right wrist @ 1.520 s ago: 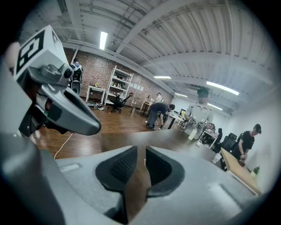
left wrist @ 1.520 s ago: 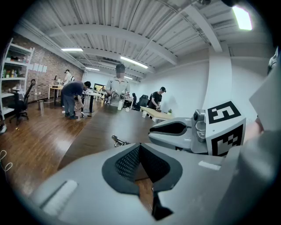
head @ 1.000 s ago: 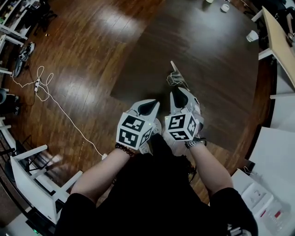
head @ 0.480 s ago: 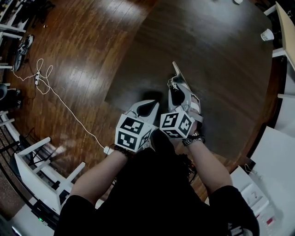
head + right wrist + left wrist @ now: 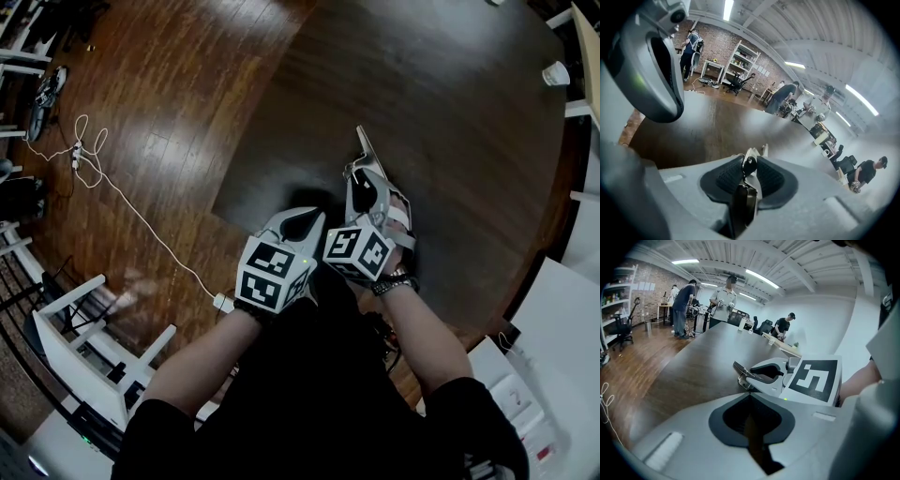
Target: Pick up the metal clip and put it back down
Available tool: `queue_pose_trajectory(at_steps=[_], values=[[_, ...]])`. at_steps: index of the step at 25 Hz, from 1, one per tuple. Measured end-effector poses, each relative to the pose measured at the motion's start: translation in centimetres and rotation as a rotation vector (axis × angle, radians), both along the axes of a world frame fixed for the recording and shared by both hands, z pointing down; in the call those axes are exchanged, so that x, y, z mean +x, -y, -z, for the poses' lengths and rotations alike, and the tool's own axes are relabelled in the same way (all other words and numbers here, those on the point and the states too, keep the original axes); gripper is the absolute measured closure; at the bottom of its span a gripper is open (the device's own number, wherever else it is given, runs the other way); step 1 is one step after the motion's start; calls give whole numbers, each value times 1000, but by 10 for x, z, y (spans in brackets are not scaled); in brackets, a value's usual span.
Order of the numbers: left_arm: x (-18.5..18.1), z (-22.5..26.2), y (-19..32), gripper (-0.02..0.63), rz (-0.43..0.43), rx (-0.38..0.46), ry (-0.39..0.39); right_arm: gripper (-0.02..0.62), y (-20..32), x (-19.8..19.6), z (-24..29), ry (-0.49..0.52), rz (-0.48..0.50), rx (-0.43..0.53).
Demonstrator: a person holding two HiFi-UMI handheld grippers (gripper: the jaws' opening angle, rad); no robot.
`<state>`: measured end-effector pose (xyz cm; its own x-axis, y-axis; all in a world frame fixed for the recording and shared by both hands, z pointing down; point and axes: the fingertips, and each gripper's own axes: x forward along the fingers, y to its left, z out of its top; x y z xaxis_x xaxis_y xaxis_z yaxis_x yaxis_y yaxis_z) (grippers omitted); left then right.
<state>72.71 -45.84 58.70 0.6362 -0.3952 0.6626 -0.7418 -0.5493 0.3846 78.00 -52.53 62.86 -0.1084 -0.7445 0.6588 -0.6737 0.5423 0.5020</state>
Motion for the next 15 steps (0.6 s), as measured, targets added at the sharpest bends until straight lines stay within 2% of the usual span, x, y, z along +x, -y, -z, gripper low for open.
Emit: queue_pose_trajectory(at_steps=[4,8,15], values=[[2,-1,4,591,0,-1,-3,544,8,5,7,-3,-12,25],[3,3,8,591,3,3,-2,595,13,10,14,5,-3,56],[2,16,14,591,17,38,-1,598,16,14,28,28,5,66]])
